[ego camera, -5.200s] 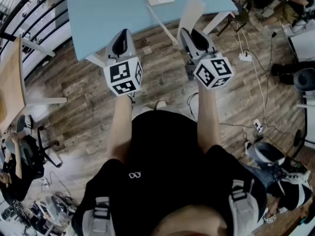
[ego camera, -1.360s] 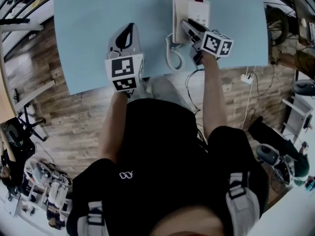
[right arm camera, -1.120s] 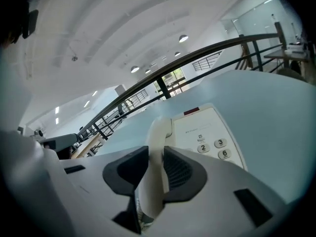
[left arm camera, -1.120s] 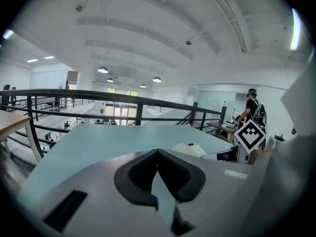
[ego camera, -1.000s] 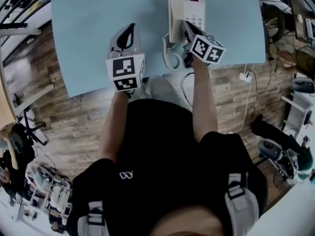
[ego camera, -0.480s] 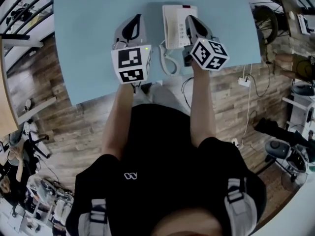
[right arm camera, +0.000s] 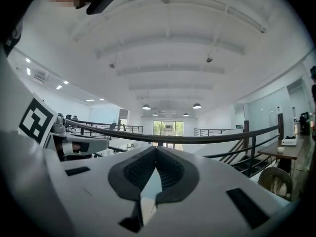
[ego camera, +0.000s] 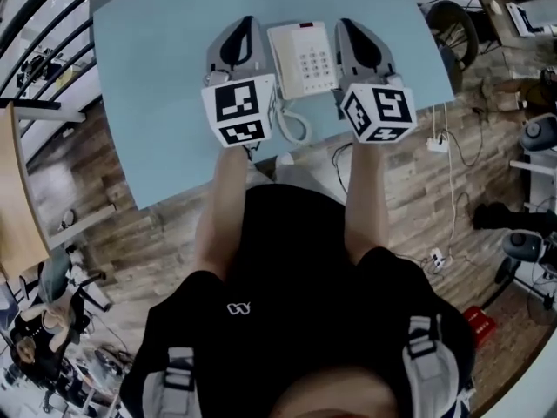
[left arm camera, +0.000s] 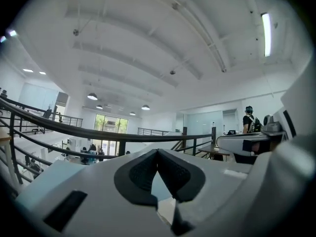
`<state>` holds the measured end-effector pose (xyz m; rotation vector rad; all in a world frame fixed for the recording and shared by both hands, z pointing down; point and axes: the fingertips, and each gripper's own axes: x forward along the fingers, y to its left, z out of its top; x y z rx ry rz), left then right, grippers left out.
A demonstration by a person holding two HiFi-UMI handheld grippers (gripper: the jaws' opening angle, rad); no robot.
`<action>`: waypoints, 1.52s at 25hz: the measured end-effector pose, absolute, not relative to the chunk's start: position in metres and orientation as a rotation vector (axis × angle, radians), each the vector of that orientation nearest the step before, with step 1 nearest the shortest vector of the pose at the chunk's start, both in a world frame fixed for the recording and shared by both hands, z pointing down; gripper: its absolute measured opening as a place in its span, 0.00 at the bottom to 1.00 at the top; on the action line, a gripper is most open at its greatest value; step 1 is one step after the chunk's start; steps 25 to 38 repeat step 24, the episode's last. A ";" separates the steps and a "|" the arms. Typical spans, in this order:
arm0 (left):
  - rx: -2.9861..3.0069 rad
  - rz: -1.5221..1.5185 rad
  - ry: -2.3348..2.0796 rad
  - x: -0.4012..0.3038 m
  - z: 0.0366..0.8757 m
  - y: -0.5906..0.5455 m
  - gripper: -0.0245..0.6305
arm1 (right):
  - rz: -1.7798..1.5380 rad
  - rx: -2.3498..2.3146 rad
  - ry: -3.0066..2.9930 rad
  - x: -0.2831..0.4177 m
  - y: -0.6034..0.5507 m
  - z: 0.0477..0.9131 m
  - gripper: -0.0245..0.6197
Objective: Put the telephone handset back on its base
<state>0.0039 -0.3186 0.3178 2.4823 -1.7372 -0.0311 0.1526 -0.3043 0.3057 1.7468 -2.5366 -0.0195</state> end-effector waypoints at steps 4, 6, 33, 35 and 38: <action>2.519 -0.022 -1.708 0.019 0.318 -0.315 0.04 | -0.028 1.744 -2.540 0.159 -0.298 0.301 0.03; 2.529 -0.015 -1.696 0.023 0.318 -0.314 0.04 | -0.033 1.739 -2.536 0.162 -0.296 0.301 0.03; 2.511 0.055 -1.713 0.018 0.331 -0.326 0.04 | 0.002 1.673 -2.575 0.157 -0.312 0.307 0.03; 2.511 0.055 -1.713 0.018 0.331 -0.326 0.04 | 0.002 1.673 -2.575 0.157 -0.312 0.307 0.03; 2.511 0.055 -1.713 0.018 0.331 -0.326 0.04 | 0.002 1.673 -2.575 0.157 -0.312 0.307 0.03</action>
